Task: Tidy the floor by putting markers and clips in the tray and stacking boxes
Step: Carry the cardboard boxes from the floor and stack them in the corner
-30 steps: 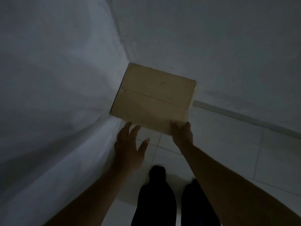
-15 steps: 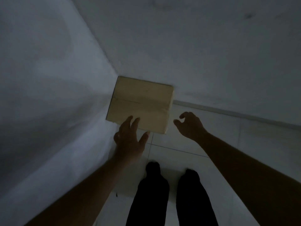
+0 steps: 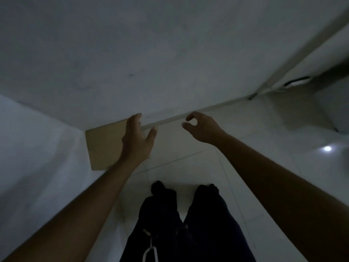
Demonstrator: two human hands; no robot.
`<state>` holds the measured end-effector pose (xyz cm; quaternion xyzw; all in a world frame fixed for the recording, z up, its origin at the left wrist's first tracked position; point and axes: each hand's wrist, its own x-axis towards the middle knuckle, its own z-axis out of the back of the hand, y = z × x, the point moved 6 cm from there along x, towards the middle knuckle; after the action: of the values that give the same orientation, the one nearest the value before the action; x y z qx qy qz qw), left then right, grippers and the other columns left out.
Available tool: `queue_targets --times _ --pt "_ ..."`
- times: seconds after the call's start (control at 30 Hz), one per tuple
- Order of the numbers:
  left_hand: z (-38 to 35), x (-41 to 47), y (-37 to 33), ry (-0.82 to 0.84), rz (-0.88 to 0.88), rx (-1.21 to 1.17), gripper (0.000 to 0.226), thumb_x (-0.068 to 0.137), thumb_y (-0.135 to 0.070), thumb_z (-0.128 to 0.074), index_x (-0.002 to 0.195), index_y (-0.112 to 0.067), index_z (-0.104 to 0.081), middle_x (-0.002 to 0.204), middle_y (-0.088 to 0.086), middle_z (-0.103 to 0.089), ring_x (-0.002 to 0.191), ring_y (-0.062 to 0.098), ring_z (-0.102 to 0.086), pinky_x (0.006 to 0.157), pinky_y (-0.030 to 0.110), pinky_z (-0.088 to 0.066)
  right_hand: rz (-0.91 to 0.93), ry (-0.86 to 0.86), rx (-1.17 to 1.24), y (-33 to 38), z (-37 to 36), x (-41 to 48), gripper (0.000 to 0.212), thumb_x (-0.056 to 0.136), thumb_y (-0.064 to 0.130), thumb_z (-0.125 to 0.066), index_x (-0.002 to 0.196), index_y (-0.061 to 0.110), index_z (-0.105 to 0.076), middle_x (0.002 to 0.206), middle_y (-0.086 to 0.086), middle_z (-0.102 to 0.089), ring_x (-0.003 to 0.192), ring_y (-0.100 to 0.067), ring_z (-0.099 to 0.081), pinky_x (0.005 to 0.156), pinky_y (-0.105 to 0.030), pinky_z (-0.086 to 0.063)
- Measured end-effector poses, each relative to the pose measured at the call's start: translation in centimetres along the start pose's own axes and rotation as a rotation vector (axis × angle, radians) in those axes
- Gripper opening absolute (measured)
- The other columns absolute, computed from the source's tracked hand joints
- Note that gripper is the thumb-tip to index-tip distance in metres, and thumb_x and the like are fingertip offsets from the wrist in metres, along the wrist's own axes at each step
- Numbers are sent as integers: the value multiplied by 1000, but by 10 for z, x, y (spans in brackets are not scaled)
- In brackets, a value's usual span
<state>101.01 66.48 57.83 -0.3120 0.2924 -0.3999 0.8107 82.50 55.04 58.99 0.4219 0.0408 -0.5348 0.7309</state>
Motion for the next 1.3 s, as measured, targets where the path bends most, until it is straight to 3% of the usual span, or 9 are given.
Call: queue_targets --times 0.2,0.43,0.63,0.8,0.9,1.03,1.3 --pt "-64 -12 -118 139 -232 27 51 88 -43 -58 130 -21 -41 138 -2 -42 122 13 -45 101 45 -42 -80 -193 173 -73 87 -66 43 92 46 -55 124 17 -54 118 -8 -59 85 -13 -52 71 -26 -40" --pt "-219 -76 -247 360 -416 104 59 89 -46 -55 137 -16 -39 142 2 -42 128 18 -44 106 43 -40 -239 -365 290 -225 175 -164 45 93 46 -53 128 18 -51 128 -8 -57 86 -11 -50 72 -23 -39" --pt "-356 -154 -358 548 -592 148 53 88 -48 -55 130 -18 -45 137 0 -46 124 17 -46 103 47 -41 -400 -582 396 -361 252 -267 46 92 46 -55 129 19 -51 134 -4 -54 92 -9 -51 80 -25 -38" --pt "-445 -198 -430 679 -719 181 52 88 -48 -55 129 -17 -47 134 1 -49 122 19 -48 102 44 -42 -520 -740 554 -451 283 -332 48 91 46 -56 130 19 -49 140 -2 -50 126 -18 -47 95 -28 -37" --pt "-495 -220 -465 761 -774 173 53 88 -48 -56 129 -17 -47 133 2 -50 122 19 -48 103 46 -41 -601 -824 705 -499 297 -364 52 88 47 -59 130 18 -50 140 -3 -50 126 -19 -47 102 -36 -41" --pt "-571 -243 -522 853 -840 156 53 87 -49 -57 129 -19 -48 133 3 -51 122 20 -48 102 46 -42 -699 -904 801 -567 323 -399 52 87 46 -62 129 17 -51 139 -5 -50 124 -19 -48 97 -35 -43" --pt "-713 -280 -651 1014 -995 179 55 86 -53 -56 130 -22 -46 136 1 -50 123 19 -48 100 53 -42 -797 -1085 969 -685 408 -447 50 85 47 -63 126 20 -50 135 -8 -51 119 -22 -51 99 -48 -47"
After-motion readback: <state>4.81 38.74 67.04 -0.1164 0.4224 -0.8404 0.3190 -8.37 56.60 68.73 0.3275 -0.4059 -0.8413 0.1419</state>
